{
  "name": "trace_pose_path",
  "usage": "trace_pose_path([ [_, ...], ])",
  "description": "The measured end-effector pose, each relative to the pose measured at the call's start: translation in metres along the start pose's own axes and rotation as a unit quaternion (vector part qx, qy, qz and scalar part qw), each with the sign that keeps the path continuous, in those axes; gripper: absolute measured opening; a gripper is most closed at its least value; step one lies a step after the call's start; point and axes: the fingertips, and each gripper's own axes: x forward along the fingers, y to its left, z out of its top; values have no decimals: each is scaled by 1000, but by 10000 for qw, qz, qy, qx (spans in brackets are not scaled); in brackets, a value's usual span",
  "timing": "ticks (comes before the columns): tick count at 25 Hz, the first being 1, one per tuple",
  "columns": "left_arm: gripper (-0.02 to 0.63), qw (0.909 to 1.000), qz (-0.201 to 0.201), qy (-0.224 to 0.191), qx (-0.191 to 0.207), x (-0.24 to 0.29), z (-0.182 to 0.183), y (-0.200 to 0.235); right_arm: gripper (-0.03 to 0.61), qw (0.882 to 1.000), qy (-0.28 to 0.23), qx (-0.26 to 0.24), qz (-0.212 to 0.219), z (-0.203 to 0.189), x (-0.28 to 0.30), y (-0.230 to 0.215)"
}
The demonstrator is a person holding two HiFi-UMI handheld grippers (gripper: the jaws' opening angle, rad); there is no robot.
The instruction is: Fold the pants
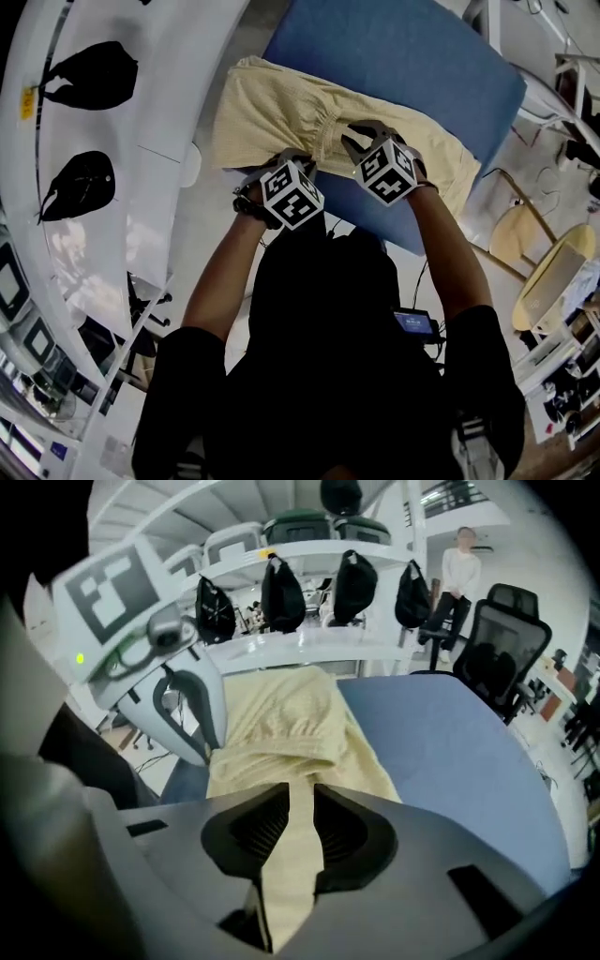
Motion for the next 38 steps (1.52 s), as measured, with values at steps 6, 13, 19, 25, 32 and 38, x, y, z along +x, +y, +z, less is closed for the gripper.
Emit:
trace_pose_path([
  [6,51,9999,-12,-92,-86,0,1,-3,106,9992,-335,199,-56,24,5,-25],
  [13,51,9999,-43,7,158,8,-9,-11,227,9856,-505,1421,760,50,21,-24],
  [19,51,9999,55,-71,53,17,-11,-7,127,9943,69,1003,363,42,41,-27],
  [25,52,9999,-95,-15,-54,32,-18,-5,167,9909,141,1327,179,29,51,-32],
  [32,142,9987,-301,-269,-310,10,-12,-9,167,9914,-8,1296,-185,32,39,-32],
  [38,179,9927,95,-743,-945,-33,-14,26,169,9922,-229,1068,-595,44,9,-38],
])
